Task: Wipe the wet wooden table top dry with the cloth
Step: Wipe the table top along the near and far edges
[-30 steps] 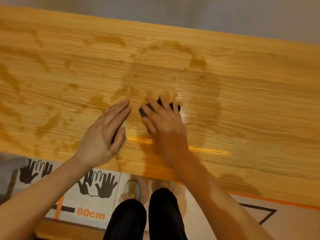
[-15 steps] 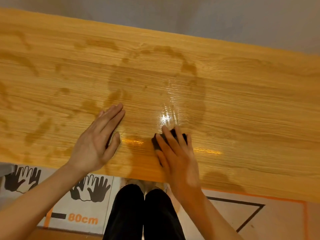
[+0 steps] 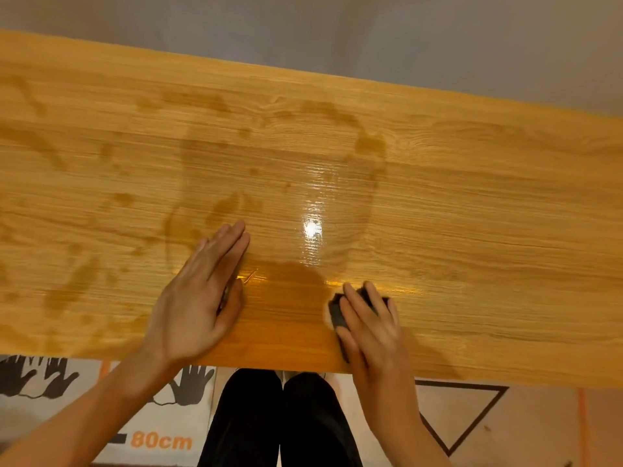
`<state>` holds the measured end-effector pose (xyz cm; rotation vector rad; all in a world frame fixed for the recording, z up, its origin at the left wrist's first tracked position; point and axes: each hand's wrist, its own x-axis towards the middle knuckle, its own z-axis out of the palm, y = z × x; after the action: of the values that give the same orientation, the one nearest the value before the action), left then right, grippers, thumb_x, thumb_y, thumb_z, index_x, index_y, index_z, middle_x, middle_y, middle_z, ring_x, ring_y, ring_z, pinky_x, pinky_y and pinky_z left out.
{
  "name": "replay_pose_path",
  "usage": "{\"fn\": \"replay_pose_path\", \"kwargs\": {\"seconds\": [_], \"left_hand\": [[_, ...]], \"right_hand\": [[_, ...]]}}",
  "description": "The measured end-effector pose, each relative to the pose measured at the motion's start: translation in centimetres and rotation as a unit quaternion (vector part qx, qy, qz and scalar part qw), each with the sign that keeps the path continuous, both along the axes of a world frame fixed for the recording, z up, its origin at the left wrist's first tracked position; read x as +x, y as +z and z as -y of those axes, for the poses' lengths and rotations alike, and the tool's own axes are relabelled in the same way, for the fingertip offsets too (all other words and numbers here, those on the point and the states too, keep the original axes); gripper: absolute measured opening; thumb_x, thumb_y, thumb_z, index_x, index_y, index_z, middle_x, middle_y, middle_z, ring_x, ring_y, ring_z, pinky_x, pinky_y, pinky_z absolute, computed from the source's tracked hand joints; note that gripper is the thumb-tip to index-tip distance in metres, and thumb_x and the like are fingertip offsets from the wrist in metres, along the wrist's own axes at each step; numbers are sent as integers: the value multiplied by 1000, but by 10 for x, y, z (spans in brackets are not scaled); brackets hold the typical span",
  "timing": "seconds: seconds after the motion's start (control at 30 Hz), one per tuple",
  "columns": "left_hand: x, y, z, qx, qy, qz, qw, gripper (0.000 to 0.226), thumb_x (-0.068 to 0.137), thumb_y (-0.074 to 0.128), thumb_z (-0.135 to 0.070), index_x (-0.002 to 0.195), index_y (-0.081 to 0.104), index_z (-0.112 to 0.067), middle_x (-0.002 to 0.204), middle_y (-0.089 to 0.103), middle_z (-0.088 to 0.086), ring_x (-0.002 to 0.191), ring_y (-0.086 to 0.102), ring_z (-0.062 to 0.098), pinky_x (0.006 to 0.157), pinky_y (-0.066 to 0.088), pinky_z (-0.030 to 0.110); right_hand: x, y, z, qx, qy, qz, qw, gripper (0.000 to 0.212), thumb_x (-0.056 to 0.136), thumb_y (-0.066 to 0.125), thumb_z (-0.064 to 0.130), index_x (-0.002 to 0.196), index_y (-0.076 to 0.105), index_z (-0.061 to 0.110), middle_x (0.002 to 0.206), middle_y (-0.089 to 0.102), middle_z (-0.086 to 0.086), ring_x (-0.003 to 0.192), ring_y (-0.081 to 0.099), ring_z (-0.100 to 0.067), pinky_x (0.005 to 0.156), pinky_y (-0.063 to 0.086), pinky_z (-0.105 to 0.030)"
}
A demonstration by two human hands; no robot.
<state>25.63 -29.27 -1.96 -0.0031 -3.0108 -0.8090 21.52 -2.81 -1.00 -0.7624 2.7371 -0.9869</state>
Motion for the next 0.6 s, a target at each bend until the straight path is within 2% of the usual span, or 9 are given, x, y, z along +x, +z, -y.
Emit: {"fn": "replay_pose_path", "kwargs": {"seconds": [0.07,0.2,0.27,0.33,0.43,0.5,0.6], "left_hand": [[0,0,-1,4,6,5,1000,57,101,43,-23,153,39,0,165,31,10,154,27,26,128,16,37],[1,3,-2,18,10,15,1000,57,101,43,-22,154,38,-2,165,31,7,155,26,24,128,18,38],[0,6,-2,26,9,16,999,57,102,43,-24,155,36,-3,166,30,6,155,24,22,129,14,35],[-5,11,2,43,11,25,999,59,103,41,-29,156,34,-4,167,27,2,156,21,18,129,10,32],[-35,14,16,53,30,27,998,59,105,37,-34,158,32,-7,168,24,0,157,17,15,129,7,31],[-65,11,27,32,62,3,998,56,106,37,-28,156,33,-4,166,28,5,156,21,17,128,5,27],[-102,4,41,8,100,-5,995,52,108,38,-16,158,30,-3,167,25,9,156,18,19,126,-2,21]], "right_hand": [[-37,4,21,-14,-33,-4,999,40,105,36,31,131,57,9,142,49,-4,144,27,-19,119,18,-47],[-117,7,60,-13,-141,11,990,37,103,44,22,138,52,11,148,45,-1,146,25,-19,122,13,-44],[-114,8,64,-23,-167,6,986,37,102,47,20,139,51,11,149,43,0,147,23,-17,123,9,-41],[-75,5,55,-18,-155,12,988,38,101,50,20,139,51,12,150,43,1,148,21,-15,123,5,-36],[-22,3,38,4,-69,-7,998,39,103,43,29,135,54,9,145,48,-4,147,22,-18,123,7,-38],[-35,6,26,24,-43,-2,999,39,105,39,32,136,53,13,147,46,-1,148,21,-15,123,8,-37],[-83,17,13,18,-166,24,986,38,103,47,21,140,49,14,151,40,4,148,19,-12,123,9,-41]]}}
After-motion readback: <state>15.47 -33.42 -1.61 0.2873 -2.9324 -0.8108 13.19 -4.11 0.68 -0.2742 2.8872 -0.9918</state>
